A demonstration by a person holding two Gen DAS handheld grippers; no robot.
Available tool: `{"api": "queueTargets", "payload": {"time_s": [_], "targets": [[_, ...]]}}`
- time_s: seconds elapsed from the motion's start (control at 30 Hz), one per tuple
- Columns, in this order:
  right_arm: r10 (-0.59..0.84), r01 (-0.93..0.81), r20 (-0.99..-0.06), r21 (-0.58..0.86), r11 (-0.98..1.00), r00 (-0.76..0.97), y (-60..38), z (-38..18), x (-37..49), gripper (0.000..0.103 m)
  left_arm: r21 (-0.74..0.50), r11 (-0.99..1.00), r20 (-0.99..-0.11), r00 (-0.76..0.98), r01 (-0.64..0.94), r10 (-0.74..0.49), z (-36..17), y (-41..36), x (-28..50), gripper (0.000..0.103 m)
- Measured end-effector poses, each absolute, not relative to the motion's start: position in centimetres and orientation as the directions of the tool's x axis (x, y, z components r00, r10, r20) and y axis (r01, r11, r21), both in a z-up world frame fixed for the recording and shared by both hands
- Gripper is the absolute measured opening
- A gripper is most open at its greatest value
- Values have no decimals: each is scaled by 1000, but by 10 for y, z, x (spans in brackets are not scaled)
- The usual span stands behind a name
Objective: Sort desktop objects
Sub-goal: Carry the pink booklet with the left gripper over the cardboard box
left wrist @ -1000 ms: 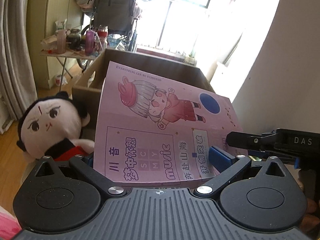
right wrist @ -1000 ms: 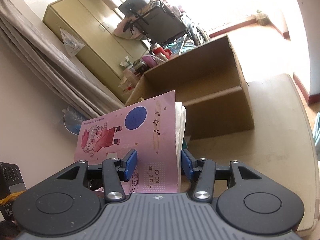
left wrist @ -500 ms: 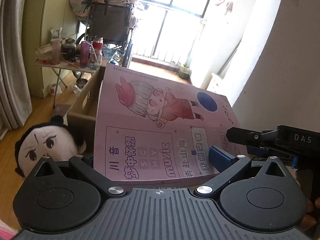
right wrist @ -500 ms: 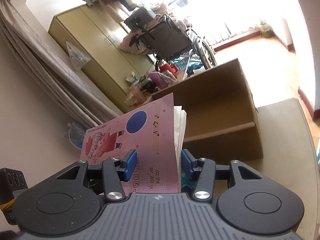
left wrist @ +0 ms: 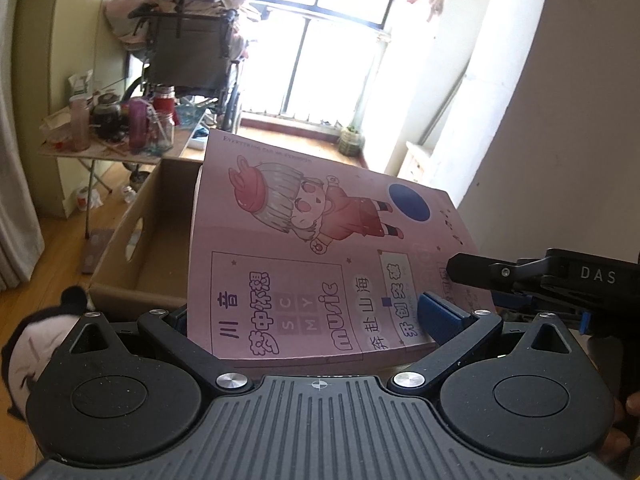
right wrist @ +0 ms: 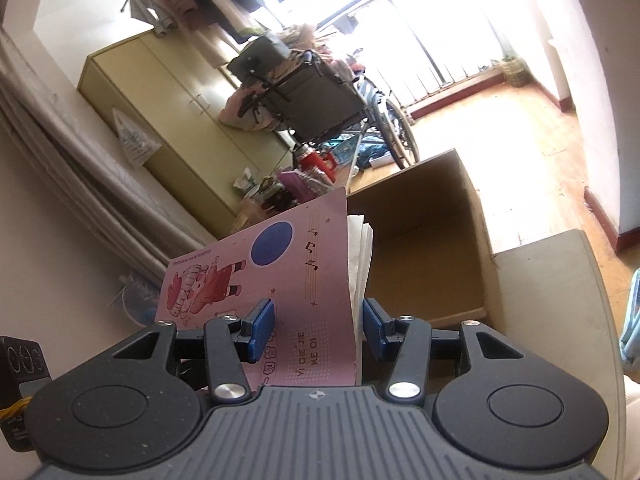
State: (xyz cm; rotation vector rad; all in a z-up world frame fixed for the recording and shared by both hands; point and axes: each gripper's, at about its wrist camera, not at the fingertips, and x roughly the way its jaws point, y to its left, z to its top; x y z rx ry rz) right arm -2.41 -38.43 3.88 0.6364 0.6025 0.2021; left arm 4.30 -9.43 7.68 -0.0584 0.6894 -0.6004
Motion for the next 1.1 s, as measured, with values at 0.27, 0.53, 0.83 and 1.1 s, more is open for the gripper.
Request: {"api": "queueTargets", "payload": {"time_s": [0.27, 0.53, 0.83, 1.1], "targets": [[344, 45, -490, 622, 782, 801, -404, 23, 6, 52, -219, 824, -612, 584, 522, -533, 67, -118, 70, 103], [343, 74, -518, 626, 776, 784, -416, 8, 42, 52, -198, 824, -637, 570, 530, -519, 59, -137, 100, 103], [343, 100, -561, 613, 783, 753, -414, -10, 78, 52, -195, 828, -669, 546, 526, -504, 44, -146, 127, 103], [332, 130, -612, 586, 800, 718, -410, -27, 99, 52, -212, 827, -689, 520, 521, -505, 30, -150, 147, 103]]}}
